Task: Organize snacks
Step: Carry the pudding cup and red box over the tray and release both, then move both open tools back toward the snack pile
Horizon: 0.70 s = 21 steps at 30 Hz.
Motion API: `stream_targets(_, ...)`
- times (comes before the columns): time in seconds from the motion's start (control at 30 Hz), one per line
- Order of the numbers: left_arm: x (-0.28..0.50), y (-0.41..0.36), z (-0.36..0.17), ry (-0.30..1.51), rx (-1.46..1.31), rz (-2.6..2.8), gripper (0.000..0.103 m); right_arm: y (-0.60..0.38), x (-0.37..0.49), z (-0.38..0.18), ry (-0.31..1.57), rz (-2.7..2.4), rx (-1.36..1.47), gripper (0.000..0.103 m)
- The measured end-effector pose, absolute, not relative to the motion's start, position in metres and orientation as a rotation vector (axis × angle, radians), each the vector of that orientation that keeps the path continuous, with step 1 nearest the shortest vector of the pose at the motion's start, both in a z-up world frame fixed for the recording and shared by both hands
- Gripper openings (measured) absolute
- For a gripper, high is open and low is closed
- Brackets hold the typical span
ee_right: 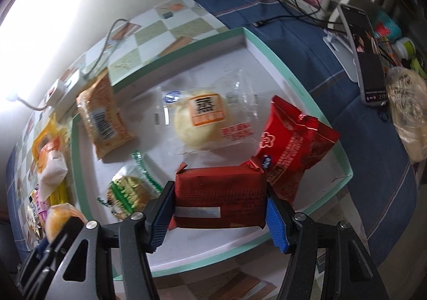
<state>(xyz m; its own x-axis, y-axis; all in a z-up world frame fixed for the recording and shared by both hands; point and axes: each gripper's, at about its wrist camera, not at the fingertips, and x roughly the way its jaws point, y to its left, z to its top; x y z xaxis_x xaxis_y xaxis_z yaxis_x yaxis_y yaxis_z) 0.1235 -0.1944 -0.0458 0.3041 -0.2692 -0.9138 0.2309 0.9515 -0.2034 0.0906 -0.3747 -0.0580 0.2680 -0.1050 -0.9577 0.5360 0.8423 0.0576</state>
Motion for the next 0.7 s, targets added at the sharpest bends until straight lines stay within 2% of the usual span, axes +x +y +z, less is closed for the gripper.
stream_targets(0.4, 0.12, -0.212, -0.066, 1.283, 0.01, -0.365, 0.042, -0.38, 0.094, -0.075, 1.276, -0.439, 0.44, 0.067)
stream_targets(0.5, 0.12, -0.213, -0.064, 1.277, 0.004, -0.38, 0.052, -0.381, 0.094, -0.076, 1.277, -0.429, 0.45, 0.073)
stream_targets(0.7, 0.121, -0.21, -0.053, 1.259, -0.001, -0.387, 0.052, -0.379, 0.096, -0.063, 1.251, -0.423, 0.44, 0.073)
